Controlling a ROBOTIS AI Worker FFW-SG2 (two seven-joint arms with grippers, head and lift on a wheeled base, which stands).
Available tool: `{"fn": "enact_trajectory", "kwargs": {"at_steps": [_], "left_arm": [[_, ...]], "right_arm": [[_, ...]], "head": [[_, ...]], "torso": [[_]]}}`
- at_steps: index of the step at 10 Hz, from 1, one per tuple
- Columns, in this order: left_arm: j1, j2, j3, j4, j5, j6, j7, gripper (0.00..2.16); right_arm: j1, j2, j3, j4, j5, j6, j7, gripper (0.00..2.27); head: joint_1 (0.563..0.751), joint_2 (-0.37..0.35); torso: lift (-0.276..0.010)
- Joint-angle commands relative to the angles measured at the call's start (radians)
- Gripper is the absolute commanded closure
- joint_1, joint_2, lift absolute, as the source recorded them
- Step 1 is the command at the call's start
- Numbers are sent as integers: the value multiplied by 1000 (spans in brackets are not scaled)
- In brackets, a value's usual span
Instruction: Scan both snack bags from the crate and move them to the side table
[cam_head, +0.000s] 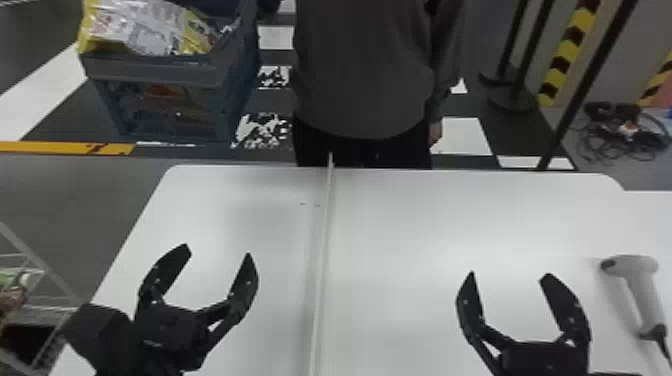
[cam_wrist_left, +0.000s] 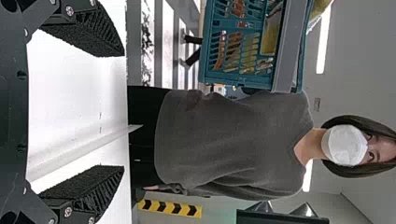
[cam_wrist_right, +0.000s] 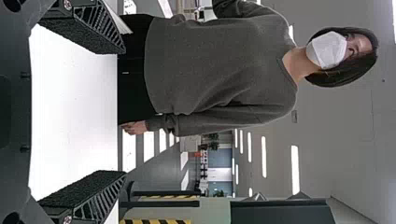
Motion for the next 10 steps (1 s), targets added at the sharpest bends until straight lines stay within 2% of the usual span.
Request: {"fn": "enact_trajectory", "kwargs": {"at_steps": [1,10], "left_arm": [[2,1,0,-1,0,0,0,140],[-1,3,-15,-1,-2,0,2,140]], "right_arm": [[2,1,0,0,-1,0,0,66],[2,-2,-2,-2,-1,6,-1,66]], "head": [[695,45],[695,37]], "torso": [[-99],[-99]]}}
